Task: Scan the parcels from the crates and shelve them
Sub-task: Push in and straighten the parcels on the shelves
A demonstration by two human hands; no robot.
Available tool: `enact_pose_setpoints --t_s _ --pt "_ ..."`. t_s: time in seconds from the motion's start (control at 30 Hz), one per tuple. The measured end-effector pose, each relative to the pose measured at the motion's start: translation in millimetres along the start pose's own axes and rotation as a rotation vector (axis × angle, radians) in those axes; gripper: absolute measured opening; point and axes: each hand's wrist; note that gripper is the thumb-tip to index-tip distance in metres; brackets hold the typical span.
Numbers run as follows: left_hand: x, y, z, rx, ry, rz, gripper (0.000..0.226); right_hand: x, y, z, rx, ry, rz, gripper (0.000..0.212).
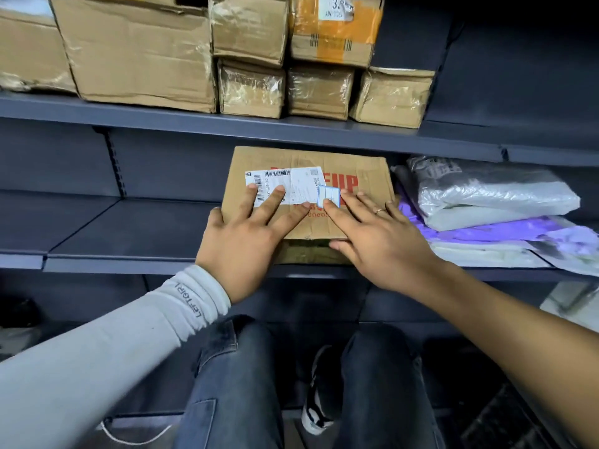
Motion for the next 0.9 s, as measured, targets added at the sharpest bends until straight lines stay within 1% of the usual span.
enact_pose_setpoints --t_s 0.07,0.1,0.2,0.33,0.43,0.57,0.67,0.73,0.9 --pt "21.9 7.5 -1.8 -0.011 0.014 -0.003 0.066 19.2 8.6 -7.2 0.0 -0.038 -0.022 0.068" --pt "33.8 11.9 -1.5 -0.017 0.016 0.005 0.064 28.9 14.5 -11.2 -0.002 -0.045 -0.03 0.069" --pt "61.6 27.0 -0.4 -0.036 0.021 0.034 0.064 56.7 37.2 -25.1 -0.005 -0.041 -0.032 0.07" --pt "87.3 45.5 1.3 -0.095 0.044 0.119 0.067 87.6 65.9 -40.1 -0.022 -0.033 -0.059 0.073" --pt "107.1 46.6 2.8 -0.111 0.044 0.15 0.069 106.9 76.5 -42.9 -0.055 -0.016 -0.034 0.068" --pt "131.2 29.5 6.9 -0.113 0.018 0.163 0.068 135.2 72.4 -34.4 -0.09 0.043 -0.069 0.073" --pt "138.9 6.5 10.5 -0.121 0.027 0.179 0.07 148.3 63.8 -21.7 -0.113 0.089 -0.049 0.072" --pt "140.2 -11.7 16.1 -0.124 0.038 0.167 0.073 148.6 58.3 -10.4 -0.135 0.116 -0.025 0.073" --pt "132.6 -63.0 42.0 -0.191 0.031 0.098 0.065 134.0 47.2 27.0 -0.222 0.131 -0.001 0.069"
Point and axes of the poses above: each hand's wrist, its own y-axis away from the middle knuckle, its own x-axis out of the back of the hand, z = x × y, and after that the axes turned 15 degrees about x, right-handed
